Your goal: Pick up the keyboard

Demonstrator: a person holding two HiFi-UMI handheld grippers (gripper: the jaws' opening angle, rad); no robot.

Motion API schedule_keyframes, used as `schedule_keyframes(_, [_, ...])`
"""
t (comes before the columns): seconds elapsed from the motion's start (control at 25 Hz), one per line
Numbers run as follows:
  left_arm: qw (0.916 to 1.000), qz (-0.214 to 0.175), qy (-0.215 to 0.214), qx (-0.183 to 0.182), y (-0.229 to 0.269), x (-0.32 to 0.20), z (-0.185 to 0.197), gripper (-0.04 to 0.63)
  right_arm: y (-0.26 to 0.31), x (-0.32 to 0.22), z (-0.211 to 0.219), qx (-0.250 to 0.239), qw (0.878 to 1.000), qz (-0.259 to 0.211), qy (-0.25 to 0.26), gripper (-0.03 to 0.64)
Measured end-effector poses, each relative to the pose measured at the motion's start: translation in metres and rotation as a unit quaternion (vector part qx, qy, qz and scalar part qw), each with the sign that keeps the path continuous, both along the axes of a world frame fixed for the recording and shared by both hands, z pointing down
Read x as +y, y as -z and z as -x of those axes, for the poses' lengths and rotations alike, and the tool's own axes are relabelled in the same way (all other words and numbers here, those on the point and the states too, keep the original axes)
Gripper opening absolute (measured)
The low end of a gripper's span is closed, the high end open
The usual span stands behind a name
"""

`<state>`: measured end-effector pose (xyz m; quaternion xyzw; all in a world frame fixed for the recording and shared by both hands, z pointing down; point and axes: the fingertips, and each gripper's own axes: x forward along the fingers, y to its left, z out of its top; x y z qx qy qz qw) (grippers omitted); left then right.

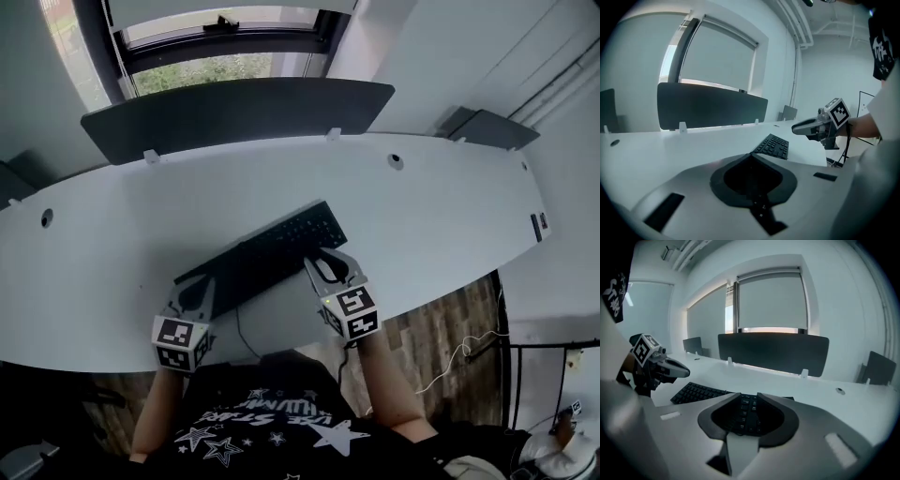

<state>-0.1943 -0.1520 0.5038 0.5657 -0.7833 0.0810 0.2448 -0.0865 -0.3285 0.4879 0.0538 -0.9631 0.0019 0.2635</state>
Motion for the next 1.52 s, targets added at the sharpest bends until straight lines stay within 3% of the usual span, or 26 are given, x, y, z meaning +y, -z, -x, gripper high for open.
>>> schedule_keyframes(0.12, [0.9993, 0.003, 0.036, -0.002, 0.002, 0.003, 0.000, 0.011, -0.007, 0.008, 0.014, 0.031, 0.995, -0.009, 0.095, 0.187])
schedule_keyframes(0.24, [0.9980, 0.007, 0.062, -0.010, 0.004, 0.005, 0.007, 0.011, -0.023, 0.017, 0.024, 0.084, 0.976, -0.050, 0.194, 0.342])
schedule_keyframes(0.32, [0.9967, 0.007, 0.079, -0.016, 0.004, 0.008, 0.009, 0.011, -0.040, 0.019, 0.027, 0.122, 0.952, -0.106, 0.260, 0.446])
schedule_keyframes(0.52, [0.9913, 0.011, 0.128, -0.029, 0.009, 0.016, 0.007, 0.011, -0.084, 0.010, 0.032, 0.206, 0.874, -0.200, 0.392, 0.557])
schedule_keyframes(0.68, [0.9858, 0.017, 0.164, -0.031, 0.008, 0.027, 0.006, 0.011, -0.105, -0.001, 0.038, 0.252, 0.821, -0.234, 0.456, 0.574])
schedule_keyframes(0.76, [0.9837, 0.016, 0.177, -0.029, 0.006, 0.031, 0.006, 0.011, -0.111, -0.002, 0.041, 0.268, 0.801, -0.231, 0.483, 0.575])
schedule_keyframes(1.08, [0.9785, 0.028, 0.203, -0.022, -0.005, 0.040, 0.005, 0.011, -0.130, 0.017, 0.047, 0.322, 0.735, -0.196, 0.564, 0.577])
schedule_keyframes(1.32, [0.9795, 0.029, 0.198, -0.019, -0.006, 0.035, 0.008, 0.011, -0.135, 0.021, 0.049, 0.354, 0.697, -0.197, 0.591, 0.578])
schedule_keyframes(1.52, [0.9834, 0.031, 0.178, -0.011, -0.011, 0.029, 0.010, 0.011, -0.142, 0.025, 0.049, 0.413, 0.665, -0.209, 0.585, 0.578])
